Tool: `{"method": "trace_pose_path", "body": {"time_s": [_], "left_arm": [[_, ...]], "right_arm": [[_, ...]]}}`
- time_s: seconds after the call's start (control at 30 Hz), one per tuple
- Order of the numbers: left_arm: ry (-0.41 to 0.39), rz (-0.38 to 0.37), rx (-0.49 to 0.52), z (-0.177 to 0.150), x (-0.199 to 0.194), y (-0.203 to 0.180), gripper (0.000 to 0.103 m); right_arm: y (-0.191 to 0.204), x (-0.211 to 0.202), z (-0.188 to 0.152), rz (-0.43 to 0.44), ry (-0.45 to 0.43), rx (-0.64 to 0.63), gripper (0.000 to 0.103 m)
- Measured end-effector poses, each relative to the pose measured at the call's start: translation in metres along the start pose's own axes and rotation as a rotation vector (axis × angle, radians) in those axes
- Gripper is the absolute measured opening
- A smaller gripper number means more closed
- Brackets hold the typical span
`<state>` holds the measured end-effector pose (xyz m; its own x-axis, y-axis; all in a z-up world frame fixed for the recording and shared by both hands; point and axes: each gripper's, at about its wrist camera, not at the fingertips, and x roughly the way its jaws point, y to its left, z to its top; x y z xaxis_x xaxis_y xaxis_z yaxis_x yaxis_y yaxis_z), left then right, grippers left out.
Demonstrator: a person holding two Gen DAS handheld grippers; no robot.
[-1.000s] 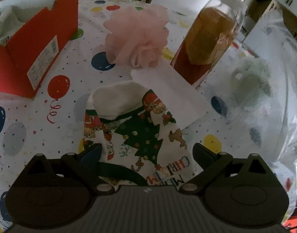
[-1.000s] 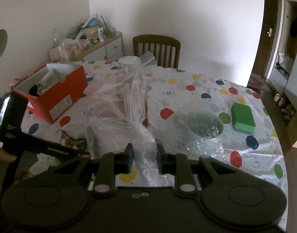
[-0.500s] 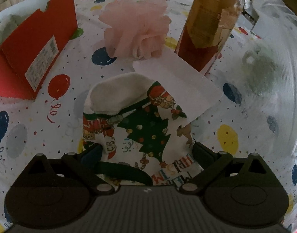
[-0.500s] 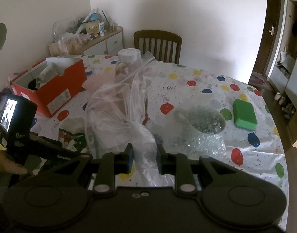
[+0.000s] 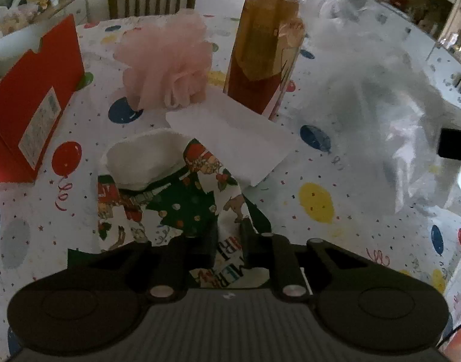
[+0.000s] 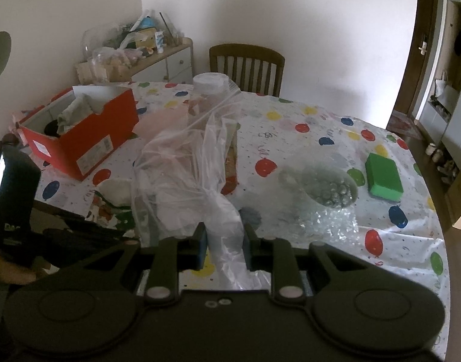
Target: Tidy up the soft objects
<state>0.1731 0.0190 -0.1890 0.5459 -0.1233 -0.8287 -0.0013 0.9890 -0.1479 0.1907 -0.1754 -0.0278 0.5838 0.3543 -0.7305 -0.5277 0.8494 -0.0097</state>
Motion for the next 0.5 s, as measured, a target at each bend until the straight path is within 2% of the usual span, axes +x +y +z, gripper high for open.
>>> {"method": "trace_pose_path", "body": {"time_s": [0.17, 0.5], "left_arm": [[-0.03, -0.038, -0.002, -0.004, -0.011, 0.012, 0.009], [-0.096, -0.131, -0.049, -0.003, -0.061, 0.053, 0.007]], "right_arm": [[0.011, 0.0, 0.004, -0.003, -0.006, 0.0, 0.023], [0.045, 0.001, 0.02, 0.003, -0.025, -0.012, 0.023]]}}
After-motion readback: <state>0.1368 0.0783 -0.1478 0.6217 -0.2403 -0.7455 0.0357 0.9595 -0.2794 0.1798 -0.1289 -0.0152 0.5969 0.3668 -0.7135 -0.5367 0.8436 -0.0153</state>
